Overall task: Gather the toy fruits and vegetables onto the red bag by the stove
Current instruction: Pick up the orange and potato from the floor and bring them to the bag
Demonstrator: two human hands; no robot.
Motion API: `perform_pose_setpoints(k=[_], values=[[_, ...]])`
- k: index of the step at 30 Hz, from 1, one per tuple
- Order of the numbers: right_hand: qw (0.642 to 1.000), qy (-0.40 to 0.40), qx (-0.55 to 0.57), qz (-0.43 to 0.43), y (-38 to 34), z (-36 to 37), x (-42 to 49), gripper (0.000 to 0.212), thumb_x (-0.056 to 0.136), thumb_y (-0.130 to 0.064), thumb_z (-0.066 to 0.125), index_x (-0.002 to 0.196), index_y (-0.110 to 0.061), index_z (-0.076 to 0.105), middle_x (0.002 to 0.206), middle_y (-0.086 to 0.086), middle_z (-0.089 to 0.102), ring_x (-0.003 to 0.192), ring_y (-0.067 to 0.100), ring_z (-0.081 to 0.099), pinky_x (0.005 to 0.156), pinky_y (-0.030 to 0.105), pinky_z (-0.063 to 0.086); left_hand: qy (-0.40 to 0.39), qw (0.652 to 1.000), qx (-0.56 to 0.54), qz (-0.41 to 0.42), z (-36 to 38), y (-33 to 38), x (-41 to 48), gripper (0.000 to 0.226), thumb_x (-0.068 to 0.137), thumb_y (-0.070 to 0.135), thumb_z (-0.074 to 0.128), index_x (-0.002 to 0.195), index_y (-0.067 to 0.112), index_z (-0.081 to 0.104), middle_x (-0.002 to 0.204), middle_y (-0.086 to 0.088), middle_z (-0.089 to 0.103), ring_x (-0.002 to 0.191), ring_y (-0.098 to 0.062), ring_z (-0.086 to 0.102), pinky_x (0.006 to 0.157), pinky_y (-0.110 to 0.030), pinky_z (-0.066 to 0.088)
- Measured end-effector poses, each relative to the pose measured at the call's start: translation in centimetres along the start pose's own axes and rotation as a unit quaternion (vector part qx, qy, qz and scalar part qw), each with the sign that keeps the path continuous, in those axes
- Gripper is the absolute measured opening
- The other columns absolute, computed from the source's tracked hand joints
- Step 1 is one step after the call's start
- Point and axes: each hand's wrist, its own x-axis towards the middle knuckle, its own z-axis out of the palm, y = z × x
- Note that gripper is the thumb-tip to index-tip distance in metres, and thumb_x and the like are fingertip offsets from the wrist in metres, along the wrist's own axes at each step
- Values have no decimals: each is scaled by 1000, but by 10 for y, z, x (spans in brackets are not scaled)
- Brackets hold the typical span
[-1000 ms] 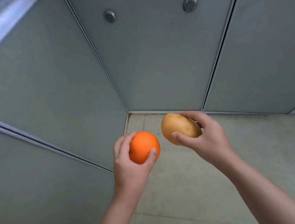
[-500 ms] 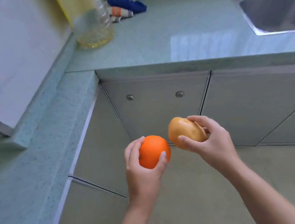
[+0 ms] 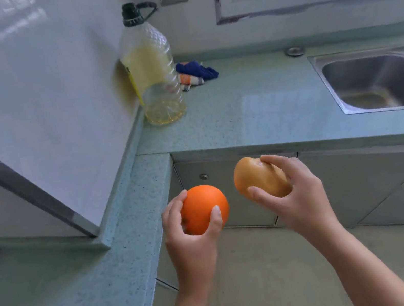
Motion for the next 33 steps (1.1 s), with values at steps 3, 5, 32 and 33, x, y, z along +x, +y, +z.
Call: perform_pose_setpoints(k=[3, 5, 32, 33], values=[[1000, -3, -16, -27, -23, 5, 4, 50, 66, -30, 79, 110, -37, 57, 105, -18, 52, 96, -10, 47, 72, 0, 35, -9, 1000, -1, -4, -15, 9, 12, 49, 61, 39, 70, 103, 49, 48, 117, 12, 52, 105, 6, 49, 82, -27, 48], [999, -10, -16, -39, -35, 10, 5, 50, 66, -29, 79, 110, -36, 57, 105, -19, 51, 96, -11, 46, 72, 0, 35, -9, 1000, 0, 4, -23, 12, 19, 49, 61, 36, 70, 103, 49, 48, 116, 15, 51, 103, 12, 46, 81, -26, 49], [940, -277, 79, -182, -75, 1, 56, 47, 70, -32, 74, 111, -40, 54, 106, -23, 49, 97, -3, 49, 79, 22, 43, 206, 976, 58, -28, -29, 80, -22, 46, 63, 49, 69, 104, 47, 48, 111, 24, 49, 96, 20, 45, 64, -6, 45], [934, -294, 82, -187, -75, 2, 56, 47, 70, -33, 74, 112, -40, 54, 106, -23, 50, 97, -5, 48, 79, 21, 43, 225, 972, 58, -31, -28, 81, -26, 48, 61, 53, 67, 104, 47, 48, 111, 24, 49, 96, 19, 46, 65, -4, 43]])
